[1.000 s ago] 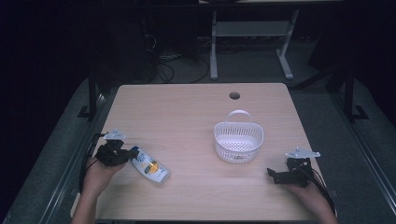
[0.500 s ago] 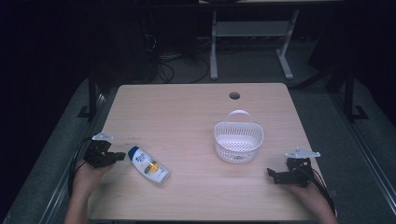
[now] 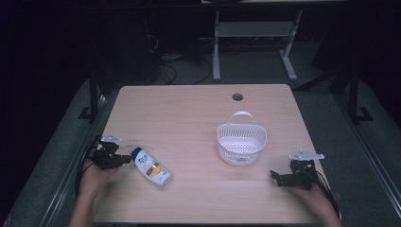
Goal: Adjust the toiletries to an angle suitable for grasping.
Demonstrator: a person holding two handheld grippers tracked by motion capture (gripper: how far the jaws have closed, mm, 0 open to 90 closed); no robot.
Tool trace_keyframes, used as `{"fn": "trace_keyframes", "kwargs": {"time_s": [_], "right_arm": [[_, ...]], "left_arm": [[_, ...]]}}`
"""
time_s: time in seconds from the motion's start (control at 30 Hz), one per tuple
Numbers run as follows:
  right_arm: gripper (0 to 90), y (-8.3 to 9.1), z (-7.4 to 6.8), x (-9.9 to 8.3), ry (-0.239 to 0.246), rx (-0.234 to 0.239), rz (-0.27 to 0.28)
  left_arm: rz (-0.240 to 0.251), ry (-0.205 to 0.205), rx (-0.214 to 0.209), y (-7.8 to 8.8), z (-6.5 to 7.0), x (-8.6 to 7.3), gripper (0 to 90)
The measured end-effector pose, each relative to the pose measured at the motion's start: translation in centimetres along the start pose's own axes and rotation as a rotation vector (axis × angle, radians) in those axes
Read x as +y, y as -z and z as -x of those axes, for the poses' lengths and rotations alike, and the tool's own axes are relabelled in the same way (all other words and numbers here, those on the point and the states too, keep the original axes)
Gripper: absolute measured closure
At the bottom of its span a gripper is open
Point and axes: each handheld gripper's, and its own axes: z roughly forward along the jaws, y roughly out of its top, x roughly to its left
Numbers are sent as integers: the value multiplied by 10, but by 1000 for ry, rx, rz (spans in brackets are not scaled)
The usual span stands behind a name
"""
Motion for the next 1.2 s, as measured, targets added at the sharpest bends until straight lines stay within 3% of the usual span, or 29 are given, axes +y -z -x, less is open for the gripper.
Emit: {"fn": "trace_keyframes", "kwargs": {"time_s": [0.9, 1.07, 1.2], "right_arm": [[6, 0, 0, 0, -1, 0, 0], [6, 0, 0, 0, -1, 0, 0], [5, 0, 0, 0, 0, 0, 0]], "left_arm": [[-8, -41, -17, -29, 10, 43, 900], [9, -37, -28, -38, 14, 50, 900], [-6, -52, -36, -47, 19, 55, 900]]}}
